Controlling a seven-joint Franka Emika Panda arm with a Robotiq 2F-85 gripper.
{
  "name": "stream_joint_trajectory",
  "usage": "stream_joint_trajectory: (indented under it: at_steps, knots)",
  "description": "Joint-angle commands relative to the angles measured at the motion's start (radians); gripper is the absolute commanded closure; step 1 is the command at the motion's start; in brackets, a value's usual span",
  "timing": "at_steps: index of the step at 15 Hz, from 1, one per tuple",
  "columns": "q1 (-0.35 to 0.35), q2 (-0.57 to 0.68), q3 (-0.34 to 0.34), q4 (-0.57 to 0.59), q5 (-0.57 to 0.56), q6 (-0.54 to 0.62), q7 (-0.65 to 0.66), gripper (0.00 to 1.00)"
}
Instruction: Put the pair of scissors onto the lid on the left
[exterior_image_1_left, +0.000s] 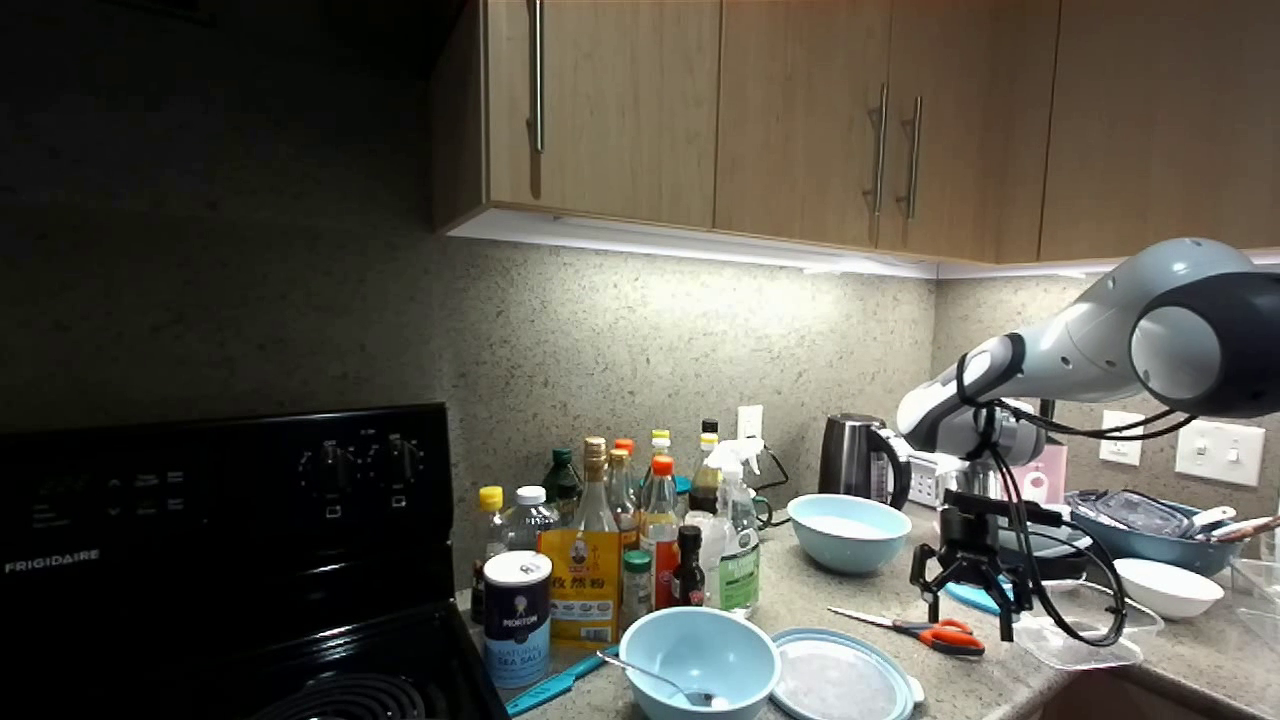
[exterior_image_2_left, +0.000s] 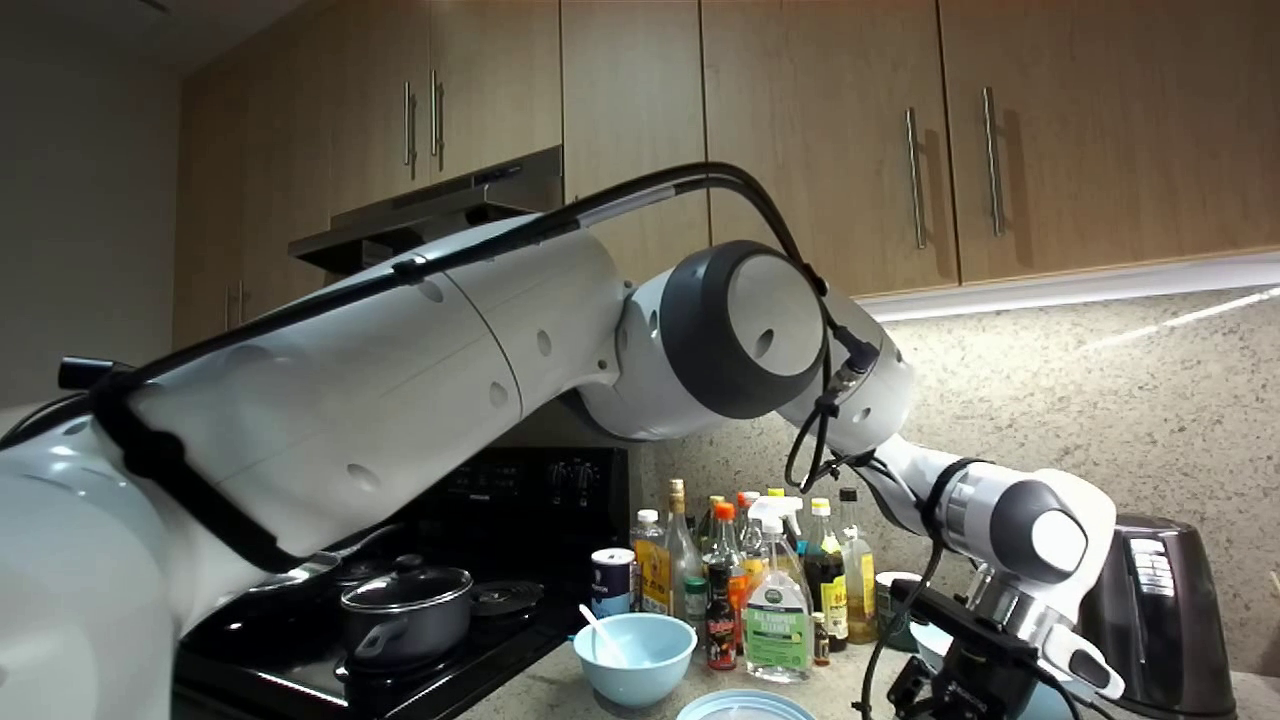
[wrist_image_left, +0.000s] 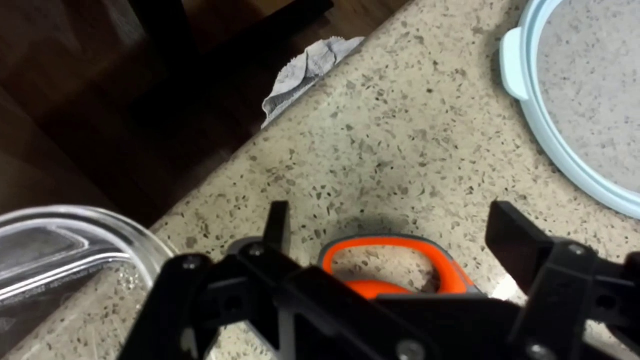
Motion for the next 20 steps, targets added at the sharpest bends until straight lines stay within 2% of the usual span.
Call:
stream_joint_trajectory:
  at_steps: [1,4,8,10,11,15,16,17,20]
  knots:
    - [-0.022,-0.007,0.005,-0.026,0.057,-0.032,0.077,0.00]
    - [-0.055,0.005,0.023,-0.017,0.078,-0.050,0.125,0.00]
    - [-0.068,-0.014,0.009,-0.064,0.149,-0.030,0.189,0.00]
    - [-0.081,-0.021,0.027,-0.091,0.224,0.003,0.217,0.00]
    - [-0.074,0.016,0.017,-0.024,0.158,-0.031,0.187,0.00]
    - [-0.075,0.021,0.018,-0.022,0.162,-0.029,0.189,0.00]
    - [-0.078,0.017,0.019,-0.028,0.189,-0.040,0.246,0.00]
    - [-0.063,-0.004,0.003,-0.077,0.238,0.028,0.308,0.00]
    - [-0.059,-0.033,0.002,-0.142,0.303,0.119,0.397,0.00]
